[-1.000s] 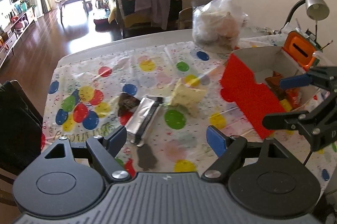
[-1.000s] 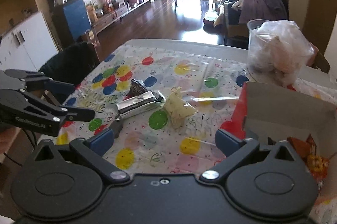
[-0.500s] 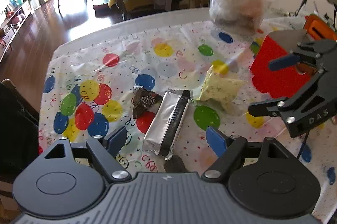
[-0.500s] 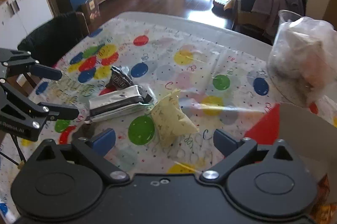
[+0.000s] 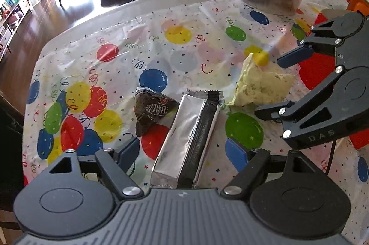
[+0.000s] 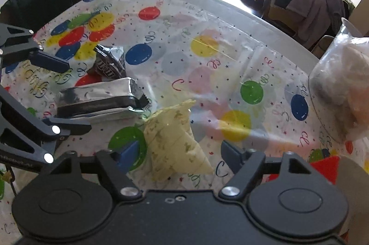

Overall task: Organize snacks
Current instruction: 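Grasp the silver wafer bar with the left tool while the right tool grasps the yellow-green bag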

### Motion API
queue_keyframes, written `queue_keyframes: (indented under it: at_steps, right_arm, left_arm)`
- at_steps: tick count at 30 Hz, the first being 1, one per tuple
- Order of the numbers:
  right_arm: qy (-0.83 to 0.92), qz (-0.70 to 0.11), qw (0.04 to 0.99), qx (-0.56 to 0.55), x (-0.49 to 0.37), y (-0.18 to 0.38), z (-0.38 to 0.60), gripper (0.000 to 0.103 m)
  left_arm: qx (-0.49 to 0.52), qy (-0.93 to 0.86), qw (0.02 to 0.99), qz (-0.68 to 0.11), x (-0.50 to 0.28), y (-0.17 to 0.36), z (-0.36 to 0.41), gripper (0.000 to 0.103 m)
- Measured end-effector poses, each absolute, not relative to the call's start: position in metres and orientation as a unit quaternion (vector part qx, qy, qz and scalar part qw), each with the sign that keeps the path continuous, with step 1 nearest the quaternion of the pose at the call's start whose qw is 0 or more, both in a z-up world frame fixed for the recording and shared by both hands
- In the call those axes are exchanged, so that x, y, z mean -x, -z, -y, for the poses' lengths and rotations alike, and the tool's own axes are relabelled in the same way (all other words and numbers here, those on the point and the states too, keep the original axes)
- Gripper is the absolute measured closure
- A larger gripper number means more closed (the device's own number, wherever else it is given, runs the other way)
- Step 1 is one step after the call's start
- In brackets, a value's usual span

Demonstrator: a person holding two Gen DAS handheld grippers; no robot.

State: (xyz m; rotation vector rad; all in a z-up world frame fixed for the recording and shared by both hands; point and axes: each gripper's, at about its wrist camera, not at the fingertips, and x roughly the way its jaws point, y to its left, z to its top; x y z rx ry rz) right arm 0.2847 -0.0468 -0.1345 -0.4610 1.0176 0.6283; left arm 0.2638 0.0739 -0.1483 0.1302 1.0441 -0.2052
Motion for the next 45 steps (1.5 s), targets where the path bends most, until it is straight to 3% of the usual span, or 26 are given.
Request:
queue_keyframes:
  at_steps: [6,8,14,19,26,45]
  right_arm:
    - [-0.299,-0.482,0.795,0.216,-0.289,0.143,0.039,0.033]
    - [-0.3,-0.485,0.793,0.213,-0.29,0.145,0.038,0.041]
    - [-0.294,-0.485,0.799,0.199,-0.29,0.145,0.041,0.05]
    - [-0.288,-0.484,0.805,0.186,-0.287,0.145,0.045,0.054]
    - [-0.267,-0.49,0.816,0.148,-0.281,0.14,0.056,0.063]
    - [-0.231,-0.483,0.844,0.045,-0.204,0.082,0.115,0.064]
  left_arm:
    - [-0.056,0.109,0.851,-0.511,-0.274,0.158,-0.073,0.036]
    - [-0.052,0.118,0.846,-0.517,-0.277,0.161,-0.071,0.041]
    - [-0.053,0.111,0.844,-0.522,-0.279,0.165,-0.068,0.055]
    - [-0.051,0.106,0.846,-0.519,-0.275,0.163,-0.064,0.06]
    - [-0.028,0.081,0.848,-0.523,-0.268,0.159,-0.059,0.061]
    - [0.03,0.064,0.864,-0.498,-0.192,0.103,-0.051,0.061]
